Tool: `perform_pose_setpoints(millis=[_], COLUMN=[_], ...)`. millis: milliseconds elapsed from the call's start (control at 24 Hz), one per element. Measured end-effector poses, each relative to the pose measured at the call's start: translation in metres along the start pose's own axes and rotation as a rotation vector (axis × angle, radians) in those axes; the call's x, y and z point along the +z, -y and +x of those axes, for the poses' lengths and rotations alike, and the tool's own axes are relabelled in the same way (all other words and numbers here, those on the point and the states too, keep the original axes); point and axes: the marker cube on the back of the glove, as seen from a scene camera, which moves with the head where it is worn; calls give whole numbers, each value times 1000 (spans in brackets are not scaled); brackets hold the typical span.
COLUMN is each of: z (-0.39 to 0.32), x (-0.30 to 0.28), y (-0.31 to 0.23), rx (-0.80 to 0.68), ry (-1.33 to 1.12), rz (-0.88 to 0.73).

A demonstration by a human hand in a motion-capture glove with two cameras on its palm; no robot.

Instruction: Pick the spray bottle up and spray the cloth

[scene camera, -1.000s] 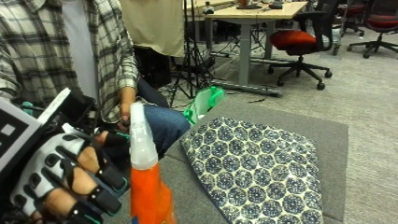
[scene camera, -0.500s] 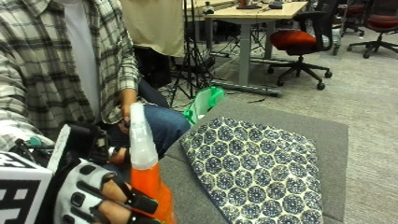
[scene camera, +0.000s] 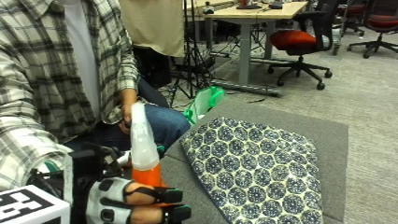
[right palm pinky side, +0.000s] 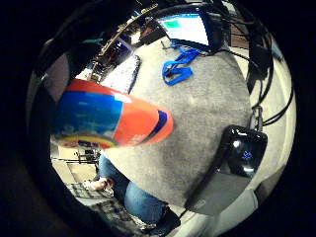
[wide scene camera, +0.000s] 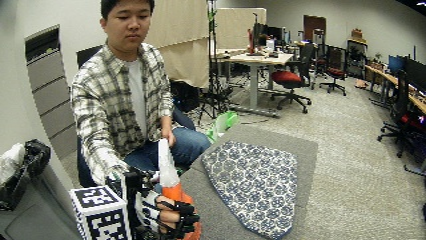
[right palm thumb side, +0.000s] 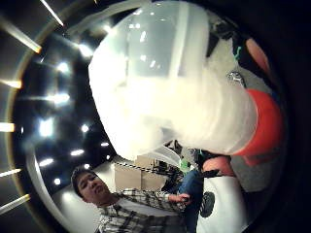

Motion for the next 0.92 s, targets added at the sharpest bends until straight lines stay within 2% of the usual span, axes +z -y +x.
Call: perform_pose_setpoints(millis=[667, 917], z=[-9, -8], x=[15, 15], y=[34, 35], rx=[-147, -205], ry=[29, 28], rz=[28, 139])
